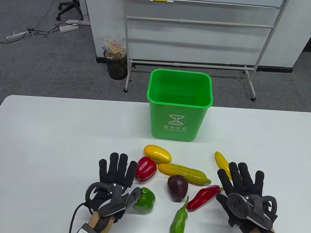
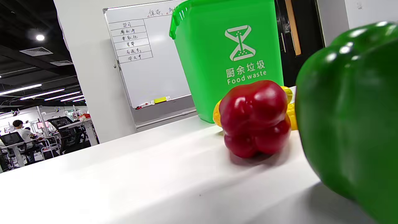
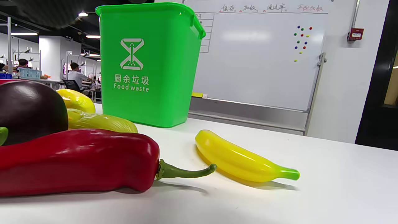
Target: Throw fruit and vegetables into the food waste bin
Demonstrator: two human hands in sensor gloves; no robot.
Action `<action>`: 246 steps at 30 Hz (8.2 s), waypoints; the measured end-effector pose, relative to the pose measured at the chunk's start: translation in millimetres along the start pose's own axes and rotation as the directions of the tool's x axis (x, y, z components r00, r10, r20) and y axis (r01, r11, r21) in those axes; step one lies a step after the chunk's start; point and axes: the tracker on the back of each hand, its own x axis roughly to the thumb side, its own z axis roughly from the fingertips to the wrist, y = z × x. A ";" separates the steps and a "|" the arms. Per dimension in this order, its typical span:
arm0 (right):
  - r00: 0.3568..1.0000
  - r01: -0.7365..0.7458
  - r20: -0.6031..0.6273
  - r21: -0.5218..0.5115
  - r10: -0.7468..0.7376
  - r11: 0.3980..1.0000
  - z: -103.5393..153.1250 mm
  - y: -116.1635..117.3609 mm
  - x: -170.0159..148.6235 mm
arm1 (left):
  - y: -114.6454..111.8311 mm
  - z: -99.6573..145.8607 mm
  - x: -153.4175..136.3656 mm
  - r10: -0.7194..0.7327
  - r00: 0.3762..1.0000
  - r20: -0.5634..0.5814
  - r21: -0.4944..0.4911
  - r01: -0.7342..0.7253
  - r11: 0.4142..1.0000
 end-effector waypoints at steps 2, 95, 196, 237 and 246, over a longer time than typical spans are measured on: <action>1.000 0.009 -0.001 0.004 -0.009 1.000 -0.1 0.5 0.7 | -0.9 -0.1 -0.2 -0.004 1.000 -0.001 -0.004 0.004 1.000; 0.270 0.959 -0.072 0.111 -0.960 0.261 -156.5 -118.9 62.2 | -7.7 1.1 -29.1 0.063 0.995 -0.074 -0.028 -0.065 0.997; 0.837 0.360 0.403 0.106 -0.371 0.927 -27.6 -45.8 68.9 | -15.3 -0.8 -21.5 0.034 0.998 -0.057 -0.090 -0.039 0.995; -0.312 0.893 0.163 0.388 -0.936 -0.230 -110.1 -108.5 68.6 | -18.8 -1.3 -24.6 0.052 0.997 -0.063 -0.091 -0.058 0.994; -0.040 0.994 -0.149 -0.104 -0.988 -0.025 -185.5 -137.9 38.7 | -15.2 -0.8 -26.4 0.072 0.995 -0.064 -0.078 -0.077 0.994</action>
